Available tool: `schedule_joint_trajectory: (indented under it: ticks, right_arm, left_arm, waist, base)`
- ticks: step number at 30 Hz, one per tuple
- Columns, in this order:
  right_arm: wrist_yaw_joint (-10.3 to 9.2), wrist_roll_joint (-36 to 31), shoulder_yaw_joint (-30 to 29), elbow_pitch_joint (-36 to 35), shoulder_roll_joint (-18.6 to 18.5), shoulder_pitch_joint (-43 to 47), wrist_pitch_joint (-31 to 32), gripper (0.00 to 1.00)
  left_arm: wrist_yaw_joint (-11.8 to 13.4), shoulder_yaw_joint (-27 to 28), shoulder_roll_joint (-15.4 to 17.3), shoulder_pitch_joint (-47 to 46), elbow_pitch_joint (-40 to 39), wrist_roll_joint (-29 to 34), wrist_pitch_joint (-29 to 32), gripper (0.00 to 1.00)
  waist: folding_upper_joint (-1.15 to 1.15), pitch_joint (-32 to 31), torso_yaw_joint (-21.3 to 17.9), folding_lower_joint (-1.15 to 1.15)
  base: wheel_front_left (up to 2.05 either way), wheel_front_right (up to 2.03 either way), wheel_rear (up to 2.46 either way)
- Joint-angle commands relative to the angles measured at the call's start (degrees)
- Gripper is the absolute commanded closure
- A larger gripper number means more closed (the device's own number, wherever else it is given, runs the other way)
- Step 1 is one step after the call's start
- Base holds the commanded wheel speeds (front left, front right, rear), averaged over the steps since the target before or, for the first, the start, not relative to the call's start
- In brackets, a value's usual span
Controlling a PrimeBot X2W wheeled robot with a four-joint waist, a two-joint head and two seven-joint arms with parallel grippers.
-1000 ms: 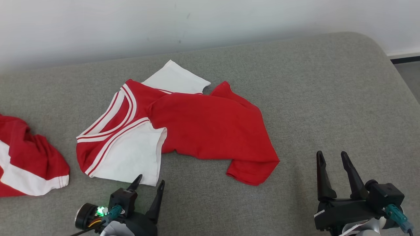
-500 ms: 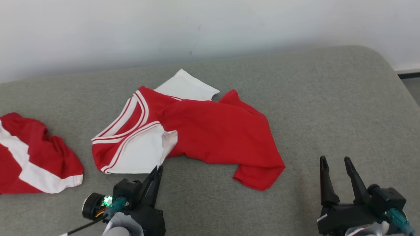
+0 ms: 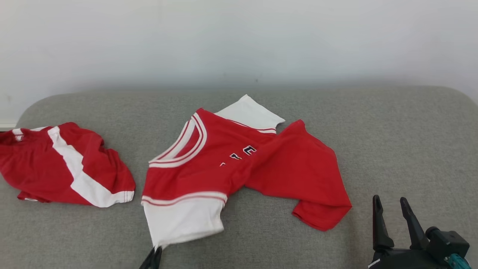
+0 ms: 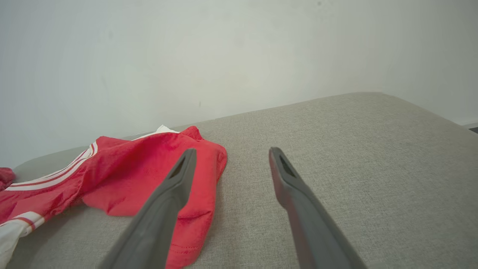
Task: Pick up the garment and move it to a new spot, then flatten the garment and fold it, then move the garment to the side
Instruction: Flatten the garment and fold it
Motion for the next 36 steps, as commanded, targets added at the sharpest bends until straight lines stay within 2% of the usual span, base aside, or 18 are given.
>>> schedule_joint_trajectory:
  ticks: [1, 7, 18, 19, 20, 23, 29, 36]
  right_arm:
    - [-0.13, 0.24, -0.13, -0.17, -0.01, 0.59, -0.07, 0.0]
    - [-0.13, -0.56, -1.23, -0.74, 0.0, 1.78, 0.58, 0.0]
    - [-0.13, -0.93, -2.15, -2.02, 0.0, 2.26, 1.61, 0.0]
    - [-0.13, -0.94, -2.23, -2.09, 0.01, 2.39, 1.55, 0.0]
    - [-0.13, -0.98, -2.31, -2.17, 0.0, 2.49, 1.56, 0.0]
    - [-0.13, -1.01, -2.37, -2.22, 0.0, 2.58, 1.56, 0.0]
    - [-0.13, -0.96, -1.97, -2.19, -0.01, 2.04, 1.64, 0.0]
    - [-0.13, -1.33, -1.6, -2.34, 0.0, 1.55, 1.81, 0.0]
  left_arm:
    - [0.57, 0.59, -0.07, 2.47, -0.42, -1.13, -0.01, 1.0]
    - [2.18, 2.42, -1.64, 8.06, -0.36, -3.84, -0.1, 1.0]
    - [1.42, 2.15, -4.11, 10.26, 3.68, -5.27, -0.17, 1.0]
    - [1.34, 2.21, -4.11, 9.84, 3.49, -4.84, -0.18, 0.55]
    - [1.3, 2.42, -4.24, 9.22, 2.97, -4.4, -0.18, 0.0]
    - [1.23, 3.43, -4.81, 8.51, 1.67, -4.41, -0.18, 0.0]
    - [2.26, 9.11, -6.7, 7.75, -4.83, -2.2, -0.18, 0.0]
    - [1.67, 15.51, -8.62, 5.3, -8.94, 1.32, -0.18, 0.0]
  waist:
    - [0.0, -0.81, 0.97, 0.01]
    - [0.0, -1.05, 0.86, 0.01]
    - [0.0, -1.5, -0.15, 0.01]
    - [0.0, -1.45, -0.11, 0.01]
    - [0.0, -1.4, -0.06, 0.01]
    - [0.0, -1.29, 0.05, 0.01]
    - [0.0, -1.5, 0.05, 0.01]
    - [0.0, -1.79, -0.23, 0.01]
  base:
    - [0.0, 0.0, 0.0]
    - [0.0, 0.0, 0.0]
    - [0.0, 0.0, 0.0]
    - [0.0, 0.0, 0.0]
    - [0.0, 0.0, 0.0]
    - [0.0, 0.0, 0.0]
    - [0.0, 0.0, 0.0]
    - [0.0, 0.0, 0.0]
